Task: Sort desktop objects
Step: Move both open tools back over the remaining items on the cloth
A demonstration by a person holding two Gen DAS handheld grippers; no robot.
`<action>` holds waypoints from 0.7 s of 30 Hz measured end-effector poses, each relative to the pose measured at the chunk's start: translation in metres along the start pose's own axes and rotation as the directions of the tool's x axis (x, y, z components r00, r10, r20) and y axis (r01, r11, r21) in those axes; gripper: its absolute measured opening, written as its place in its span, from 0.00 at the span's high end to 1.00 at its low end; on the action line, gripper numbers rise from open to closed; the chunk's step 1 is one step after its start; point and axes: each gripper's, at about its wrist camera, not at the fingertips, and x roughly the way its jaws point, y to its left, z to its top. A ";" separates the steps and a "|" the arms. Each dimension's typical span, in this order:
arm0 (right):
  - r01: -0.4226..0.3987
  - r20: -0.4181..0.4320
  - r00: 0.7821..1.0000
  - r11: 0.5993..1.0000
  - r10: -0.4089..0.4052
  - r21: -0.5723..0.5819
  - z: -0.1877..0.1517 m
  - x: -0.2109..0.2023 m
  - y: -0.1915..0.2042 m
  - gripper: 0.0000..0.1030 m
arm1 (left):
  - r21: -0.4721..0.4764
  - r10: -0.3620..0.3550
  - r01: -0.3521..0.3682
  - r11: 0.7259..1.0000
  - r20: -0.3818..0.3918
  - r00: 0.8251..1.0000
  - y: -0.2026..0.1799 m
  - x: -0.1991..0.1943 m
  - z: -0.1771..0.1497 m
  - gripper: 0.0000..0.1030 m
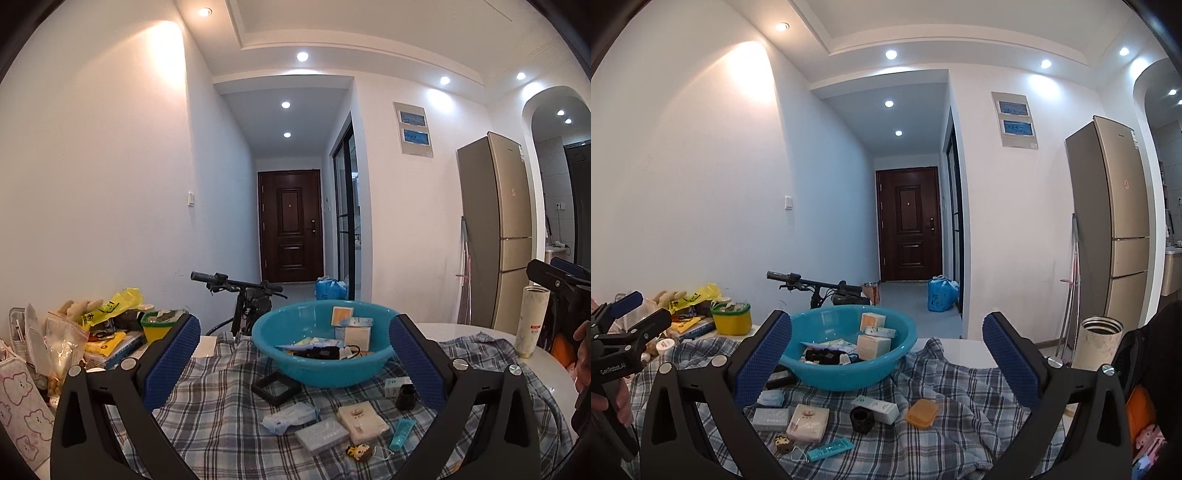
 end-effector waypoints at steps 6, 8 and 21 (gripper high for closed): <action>-0.004 0.003 1.000 1.000 0.004 0.009 -0.024 -0.003 0.002 0.00 | -0.030 0.000 0.000 1.000 -0.027 1.000 0.000 0.003 -0.026 0.00; 0.005 0.000 1.000 1.000 -0.005 -0.010 -0.033 -0.002 0.004 0.00 | -0.037 0.001 -0.003 0.999 -0.032 0.999 0.000 0.005 -0.037 0.00; 0.042 -0.041 0.998 0.999 -0.041 0.025 -0.081 0.003 -0.004 0.00 | -0.090 0.021 -0.024 0.996 -0.041 0.999 0.010 0.004 -0.075 0.00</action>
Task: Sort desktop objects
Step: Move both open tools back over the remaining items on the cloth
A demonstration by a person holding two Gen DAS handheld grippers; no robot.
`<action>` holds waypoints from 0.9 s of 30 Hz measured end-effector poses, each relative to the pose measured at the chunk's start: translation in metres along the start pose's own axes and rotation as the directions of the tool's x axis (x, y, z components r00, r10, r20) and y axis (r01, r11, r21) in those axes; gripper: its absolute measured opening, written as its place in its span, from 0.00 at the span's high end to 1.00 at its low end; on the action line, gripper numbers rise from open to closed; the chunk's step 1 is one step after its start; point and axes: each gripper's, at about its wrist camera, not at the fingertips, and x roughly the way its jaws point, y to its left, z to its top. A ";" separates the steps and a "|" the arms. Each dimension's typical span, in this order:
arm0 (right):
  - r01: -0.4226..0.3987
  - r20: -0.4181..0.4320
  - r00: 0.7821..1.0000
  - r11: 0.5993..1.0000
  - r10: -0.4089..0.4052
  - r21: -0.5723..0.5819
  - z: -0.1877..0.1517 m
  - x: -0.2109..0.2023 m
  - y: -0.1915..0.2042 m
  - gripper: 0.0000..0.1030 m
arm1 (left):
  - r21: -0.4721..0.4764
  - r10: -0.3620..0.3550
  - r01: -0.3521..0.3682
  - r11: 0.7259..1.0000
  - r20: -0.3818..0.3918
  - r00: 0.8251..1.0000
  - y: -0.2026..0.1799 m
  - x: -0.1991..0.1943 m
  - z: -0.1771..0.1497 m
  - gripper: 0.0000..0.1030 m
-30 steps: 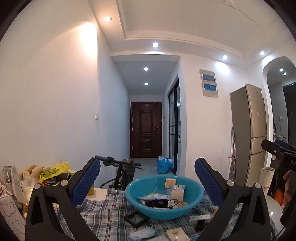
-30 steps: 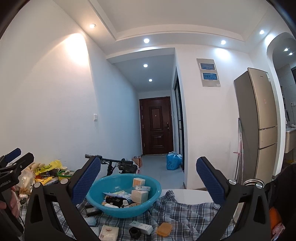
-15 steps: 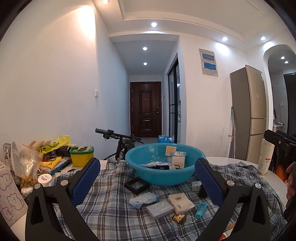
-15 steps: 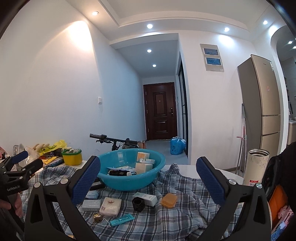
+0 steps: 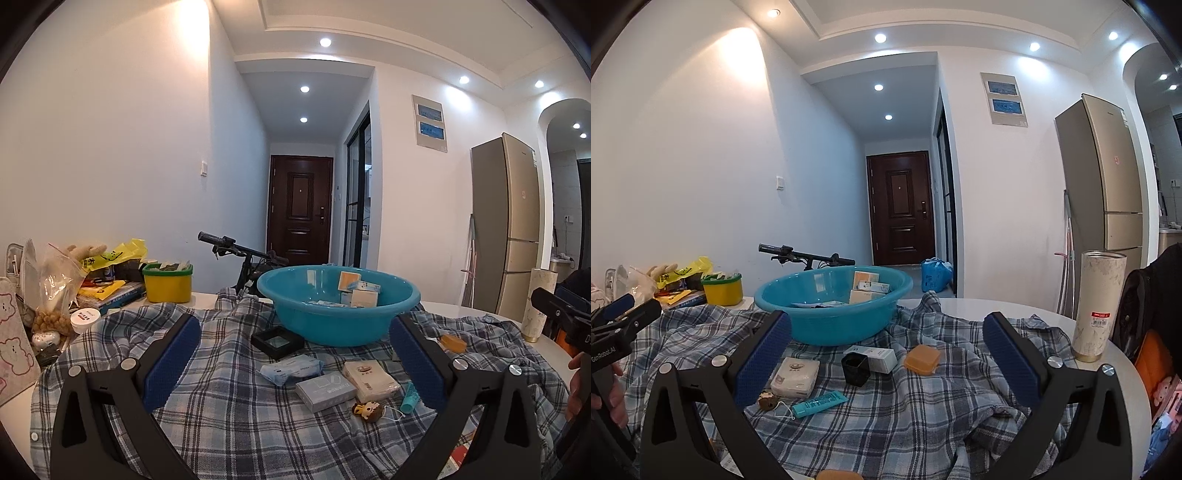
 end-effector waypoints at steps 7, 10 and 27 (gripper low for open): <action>0.016 -0.018 1.000 1.000 -0.016 -0.007 -0.011 0.006 -0.002 0.00 | 0.001 0.023 -0.023 1.000 -0.011 1.000 0.002 0.004 -0.012 0.00; 0.026 -0.015 1.000 0.999 -0.026 -0.034 -0.015 0.007 0.003 0.00 | 0.011 0.025 -0.025 1.000 -0.003 1.000 0.002 0.004 -0.013 0.00; 0.034 -0.125 0.991 0.995 -0.046 -0.095 -0.028 0.026 0.010 0.00 | -0.002 0.051 -0.051 0.999 -0.119 0.992 0.008 0.029 -0.022 0.00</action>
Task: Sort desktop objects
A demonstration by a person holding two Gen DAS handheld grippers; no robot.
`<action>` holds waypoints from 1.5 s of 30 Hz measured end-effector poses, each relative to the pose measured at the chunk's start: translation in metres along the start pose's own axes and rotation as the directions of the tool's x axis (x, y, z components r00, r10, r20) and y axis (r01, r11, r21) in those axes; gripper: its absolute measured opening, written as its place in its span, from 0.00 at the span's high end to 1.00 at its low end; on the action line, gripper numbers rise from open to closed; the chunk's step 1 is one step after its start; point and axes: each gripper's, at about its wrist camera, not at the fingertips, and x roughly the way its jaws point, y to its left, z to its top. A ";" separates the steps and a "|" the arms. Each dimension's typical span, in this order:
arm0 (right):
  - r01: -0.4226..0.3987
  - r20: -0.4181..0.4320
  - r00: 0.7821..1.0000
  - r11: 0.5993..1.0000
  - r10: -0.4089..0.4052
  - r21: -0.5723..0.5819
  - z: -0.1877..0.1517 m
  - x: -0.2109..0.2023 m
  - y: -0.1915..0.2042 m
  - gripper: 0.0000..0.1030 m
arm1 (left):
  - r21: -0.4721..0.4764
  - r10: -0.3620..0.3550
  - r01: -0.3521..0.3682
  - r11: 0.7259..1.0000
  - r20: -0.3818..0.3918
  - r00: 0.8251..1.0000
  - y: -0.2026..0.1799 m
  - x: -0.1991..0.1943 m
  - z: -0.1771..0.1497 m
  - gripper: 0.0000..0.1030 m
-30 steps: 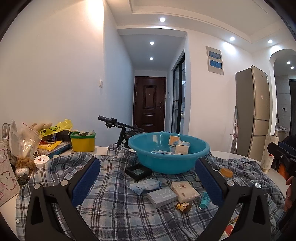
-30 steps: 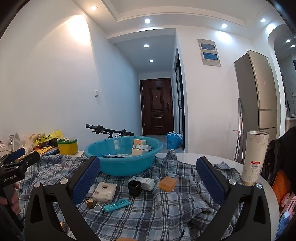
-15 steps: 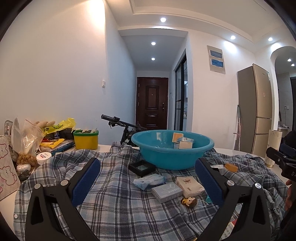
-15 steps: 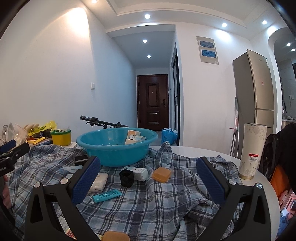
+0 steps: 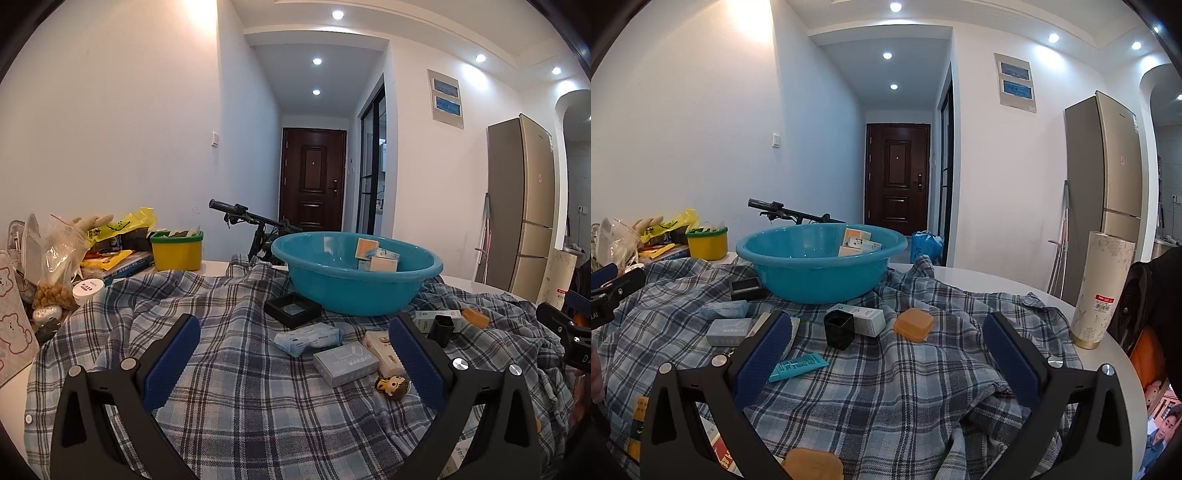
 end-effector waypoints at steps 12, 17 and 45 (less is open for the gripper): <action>-0.012 -0.028 1.000 0.998 0.013 0.055 0.002 0.003 -0.009 0.00 | 0.042 -0.022 0.023 0.999 -0.024 0.999 -0.010 0.004 0.000 0.00; -0.013 -0.029 0.999 0.998 0.015 0.062 0.001 0.004 -0.010 0.00 | 0.043 -0.022 0.023 0.999 -0.027 0.999 -0.010 0.005 0.000 0.00; -0.015 -0.036 0.999 0.997 0.018 0.079 0.001 0.005 -0.011 0.00 | 0.045 -0.020 0.021 0.999 -0.027 0.999 -0.011 0.005 -0.001 0.00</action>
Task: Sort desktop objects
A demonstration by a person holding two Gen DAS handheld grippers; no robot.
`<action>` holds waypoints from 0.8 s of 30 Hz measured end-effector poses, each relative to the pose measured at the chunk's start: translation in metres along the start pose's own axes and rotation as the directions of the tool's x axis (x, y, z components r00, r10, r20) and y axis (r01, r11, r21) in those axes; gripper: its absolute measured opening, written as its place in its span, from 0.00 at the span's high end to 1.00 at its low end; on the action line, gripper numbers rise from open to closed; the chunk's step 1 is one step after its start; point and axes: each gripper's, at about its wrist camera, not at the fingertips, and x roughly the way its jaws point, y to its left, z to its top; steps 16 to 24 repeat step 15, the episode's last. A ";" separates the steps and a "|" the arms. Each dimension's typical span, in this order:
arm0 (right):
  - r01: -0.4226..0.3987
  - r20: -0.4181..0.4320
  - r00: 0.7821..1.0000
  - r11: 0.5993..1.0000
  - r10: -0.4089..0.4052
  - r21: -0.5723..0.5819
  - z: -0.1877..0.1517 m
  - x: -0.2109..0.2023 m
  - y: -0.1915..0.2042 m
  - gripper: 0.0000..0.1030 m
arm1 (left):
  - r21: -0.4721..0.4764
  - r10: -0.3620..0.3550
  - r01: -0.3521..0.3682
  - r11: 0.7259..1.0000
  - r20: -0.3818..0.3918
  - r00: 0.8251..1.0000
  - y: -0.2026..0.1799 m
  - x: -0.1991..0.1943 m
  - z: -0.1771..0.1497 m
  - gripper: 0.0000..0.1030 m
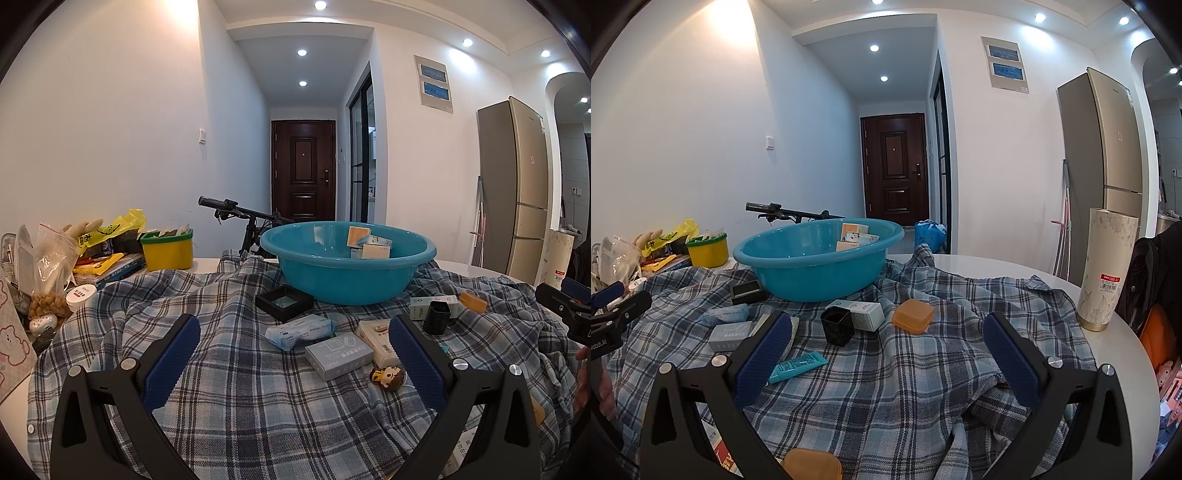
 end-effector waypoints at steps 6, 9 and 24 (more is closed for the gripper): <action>0.000 0.000 1.000 1.000 0.000 0.000 0.000 0.000 0.000 0.00 | 0.000 0.000 0.000 1.000 0.000 1.000 0.000 0.000 0.000 0.00; 0.000 0.000 1.000 1.000 0.000 0.000 0.000 0.000 0.000 0.00 | 0.001 0.000 0.000 1.000 0.000 1.000 0.000 0.000 0.000 0.00; 0.000 0.000 1.000 1.000 0.000 0.000 0.000 0.000 0.000 0.00 | -0.001 0.000 0.000 1.000 -0.001 1.000 0.001 0.001 -0.001 0.00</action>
